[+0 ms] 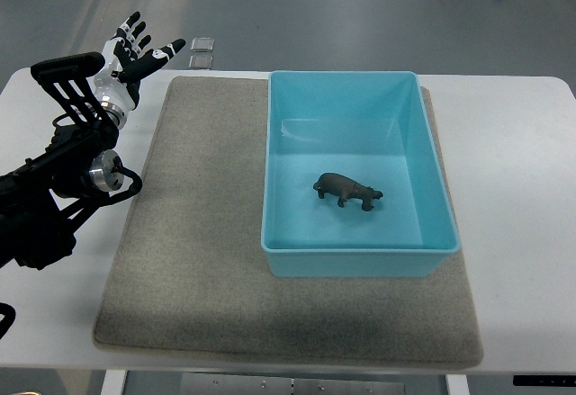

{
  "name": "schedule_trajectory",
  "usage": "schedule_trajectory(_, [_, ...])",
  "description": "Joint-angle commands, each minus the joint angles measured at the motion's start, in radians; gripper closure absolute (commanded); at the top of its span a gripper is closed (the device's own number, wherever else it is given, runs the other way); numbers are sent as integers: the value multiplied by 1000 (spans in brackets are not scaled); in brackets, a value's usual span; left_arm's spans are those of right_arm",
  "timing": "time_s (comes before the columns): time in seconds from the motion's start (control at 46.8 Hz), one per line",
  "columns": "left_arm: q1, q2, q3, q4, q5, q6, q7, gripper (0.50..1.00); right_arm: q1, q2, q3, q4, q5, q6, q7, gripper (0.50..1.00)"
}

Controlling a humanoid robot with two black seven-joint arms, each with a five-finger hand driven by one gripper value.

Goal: Place brown hippo in blue box with left hand

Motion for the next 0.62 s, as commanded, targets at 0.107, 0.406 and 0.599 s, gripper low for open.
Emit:
schedule_trajectory(0.107, [5, -9, -26, -7, -31, -8, 0, 506, 0, 0, 0, 0, 0, 0, 0, 564])
schedule_trajectory(0.406, [16, -15, -23, -10, -63, -14, 0, 506, 0, 0, -3, 23, -8, 14, 0, 564])
schedule_trajectory(0.599, [17, -15, -25, -10, -63, -14, 0, 506, 2, 0, -2, 25, -6, 17, 0, 564])
